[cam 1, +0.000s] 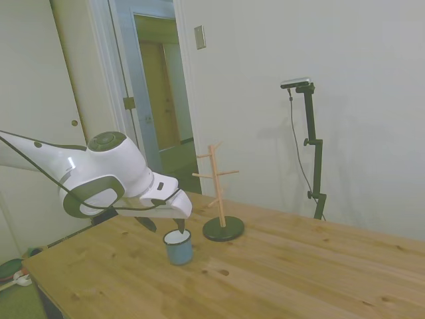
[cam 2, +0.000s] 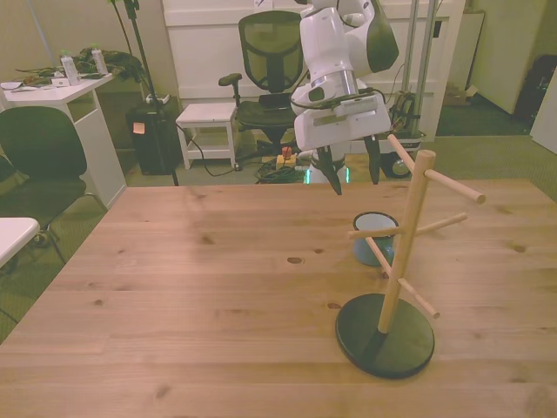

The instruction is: Unload the mug

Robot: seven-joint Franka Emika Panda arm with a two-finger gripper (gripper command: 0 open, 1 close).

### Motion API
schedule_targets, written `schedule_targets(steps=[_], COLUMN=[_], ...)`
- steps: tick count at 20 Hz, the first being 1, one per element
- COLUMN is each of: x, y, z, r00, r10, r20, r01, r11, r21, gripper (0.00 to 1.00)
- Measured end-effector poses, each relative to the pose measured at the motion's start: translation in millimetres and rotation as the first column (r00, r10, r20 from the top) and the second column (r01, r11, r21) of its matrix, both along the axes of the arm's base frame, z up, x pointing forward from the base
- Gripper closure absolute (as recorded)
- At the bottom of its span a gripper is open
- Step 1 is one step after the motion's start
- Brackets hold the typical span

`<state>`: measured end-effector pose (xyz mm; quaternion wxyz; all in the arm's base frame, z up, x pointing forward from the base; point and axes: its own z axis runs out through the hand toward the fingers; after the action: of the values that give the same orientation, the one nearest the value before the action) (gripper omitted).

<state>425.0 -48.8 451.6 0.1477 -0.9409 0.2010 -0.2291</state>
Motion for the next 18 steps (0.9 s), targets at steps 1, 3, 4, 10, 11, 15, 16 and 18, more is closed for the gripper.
schedule_targets(steps=[1, 3, 4, 10, 11, 15, 16, 18], x=[0, 1, 2, 11, 11, 12, 15, 20], y=[0, 4, 7, 34, 38, 46, 48, 53], z=[-1, 0, 2, 28, 29, 29, 29, 25], r00=[1.0, 1.0, 1.0, 0.986, 0.984, 0.969, 0.964, 0.952], r10=[-0.006, -0.02, -0.03, -0.109, -0.106, -0.118, -0.125, -0.133], r20=[0.006, 0.011, 0.007, -0.128, -0.144, -0.217, -0.235, -0.275], r01=[0.006, 0.02, 0.03, 0.089, 0.084, 0.089, 0.095, 0.1], r11=[1.0, 1.0, 0.999, 0.984, 0.985, 0.986, 0.986, 0.986], r21=[-0.005, -0.016, -0.038, -0.151, -0.151, -0.139, -0.135, -0.13], gripper=[0.0, 0.0, 0.0, 0.0, 0.0, 0.0, 0.0, 0.0])
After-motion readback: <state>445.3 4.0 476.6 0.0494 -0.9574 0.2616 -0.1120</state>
